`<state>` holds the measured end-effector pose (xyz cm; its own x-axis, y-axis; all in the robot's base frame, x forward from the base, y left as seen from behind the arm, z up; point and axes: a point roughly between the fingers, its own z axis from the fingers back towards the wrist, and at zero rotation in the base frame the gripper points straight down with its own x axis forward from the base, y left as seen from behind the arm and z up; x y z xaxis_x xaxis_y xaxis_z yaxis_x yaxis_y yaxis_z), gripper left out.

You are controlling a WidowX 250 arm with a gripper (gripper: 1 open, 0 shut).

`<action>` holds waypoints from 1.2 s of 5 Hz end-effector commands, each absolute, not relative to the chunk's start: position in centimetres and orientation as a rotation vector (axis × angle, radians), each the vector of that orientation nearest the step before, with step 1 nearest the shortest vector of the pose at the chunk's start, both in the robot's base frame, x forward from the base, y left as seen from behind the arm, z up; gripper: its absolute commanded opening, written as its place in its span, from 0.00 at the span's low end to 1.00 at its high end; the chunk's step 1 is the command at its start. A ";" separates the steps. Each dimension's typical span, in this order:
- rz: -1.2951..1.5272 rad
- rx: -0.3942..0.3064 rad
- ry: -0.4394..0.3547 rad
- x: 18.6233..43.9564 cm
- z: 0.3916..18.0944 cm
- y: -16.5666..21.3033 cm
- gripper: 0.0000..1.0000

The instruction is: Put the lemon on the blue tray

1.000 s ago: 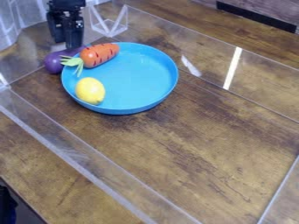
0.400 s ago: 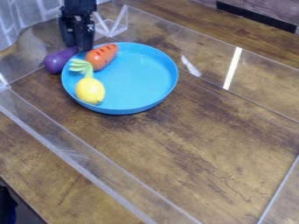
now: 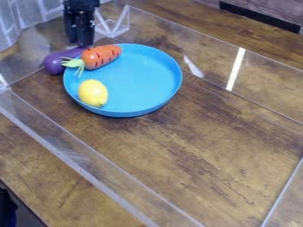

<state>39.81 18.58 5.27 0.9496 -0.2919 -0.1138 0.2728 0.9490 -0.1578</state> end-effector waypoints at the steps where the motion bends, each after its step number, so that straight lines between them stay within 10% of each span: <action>1: -0.257 -0.104 0.080 40.0 7.5 19.3 1.00; 6: -0.081 -0.109 0.088 40.0 6.5 18.1 1.00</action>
